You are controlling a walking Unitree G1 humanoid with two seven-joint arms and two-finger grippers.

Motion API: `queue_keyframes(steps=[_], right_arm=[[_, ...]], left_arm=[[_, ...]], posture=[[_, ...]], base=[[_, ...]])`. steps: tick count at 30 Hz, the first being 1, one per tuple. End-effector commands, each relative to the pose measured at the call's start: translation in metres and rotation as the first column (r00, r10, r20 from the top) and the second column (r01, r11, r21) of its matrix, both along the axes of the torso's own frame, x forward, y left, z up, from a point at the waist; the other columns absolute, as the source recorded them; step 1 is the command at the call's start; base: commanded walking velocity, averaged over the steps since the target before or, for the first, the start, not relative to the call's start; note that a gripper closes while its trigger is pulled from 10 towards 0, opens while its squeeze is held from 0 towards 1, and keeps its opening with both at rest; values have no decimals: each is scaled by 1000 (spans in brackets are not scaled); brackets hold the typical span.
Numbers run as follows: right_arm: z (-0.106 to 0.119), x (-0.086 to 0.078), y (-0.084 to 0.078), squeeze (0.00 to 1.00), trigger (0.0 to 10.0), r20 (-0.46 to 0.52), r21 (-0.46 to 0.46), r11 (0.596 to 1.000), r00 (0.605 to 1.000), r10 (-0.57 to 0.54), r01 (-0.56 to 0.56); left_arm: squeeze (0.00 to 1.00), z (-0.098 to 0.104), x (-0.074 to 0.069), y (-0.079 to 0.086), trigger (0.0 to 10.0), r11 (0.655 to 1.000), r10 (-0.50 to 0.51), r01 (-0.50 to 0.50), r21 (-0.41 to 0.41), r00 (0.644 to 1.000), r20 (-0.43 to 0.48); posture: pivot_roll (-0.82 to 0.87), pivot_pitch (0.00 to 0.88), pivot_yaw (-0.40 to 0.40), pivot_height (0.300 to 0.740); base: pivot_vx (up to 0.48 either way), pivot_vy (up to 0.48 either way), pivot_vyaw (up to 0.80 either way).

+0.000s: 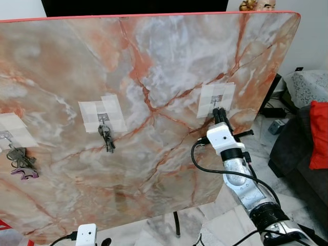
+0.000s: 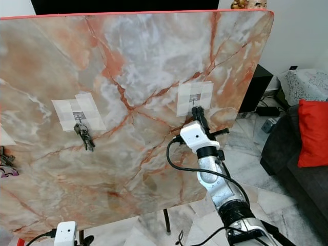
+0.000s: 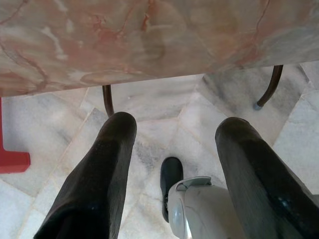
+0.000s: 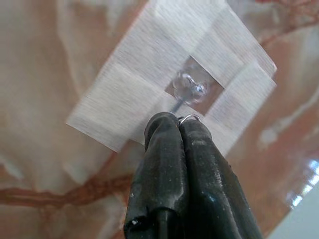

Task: Hang keys on a hook

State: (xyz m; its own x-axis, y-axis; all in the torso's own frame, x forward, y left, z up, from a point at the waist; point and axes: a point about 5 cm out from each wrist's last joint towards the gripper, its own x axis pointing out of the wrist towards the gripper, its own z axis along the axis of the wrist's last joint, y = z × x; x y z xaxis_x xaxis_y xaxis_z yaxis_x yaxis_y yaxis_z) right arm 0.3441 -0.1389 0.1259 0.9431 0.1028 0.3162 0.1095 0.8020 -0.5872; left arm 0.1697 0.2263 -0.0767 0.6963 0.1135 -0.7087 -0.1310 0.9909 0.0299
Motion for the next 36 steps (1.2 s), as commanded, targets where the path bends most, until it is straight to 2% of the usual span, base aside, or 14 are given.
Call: queue_keyframes(steps=[1,15,36], right_arm=[[3,3,1,0,10000,-1,-33,999,1000,24,-24],[-2,2,-1,0,10000,-52,-64,997,998,47,-51],[-2,3,-1,0,10000,-55,-64,997,997,50,-54]], left_arm=[[0,-1,0,-2,10000,1000,-1,1,-5,1000,-3],[0,-1,1,-3,10000,1000,-2,2,-6,1000,-1],[0,-1,1,-3,10000,1000,-2,2,-6,1000,-1]], posture=[[65,0,-57,740],[62,0,-56,740],[62,0,-56,740]], base=[[0,0,0],[0,0,0],[0,0,0]])
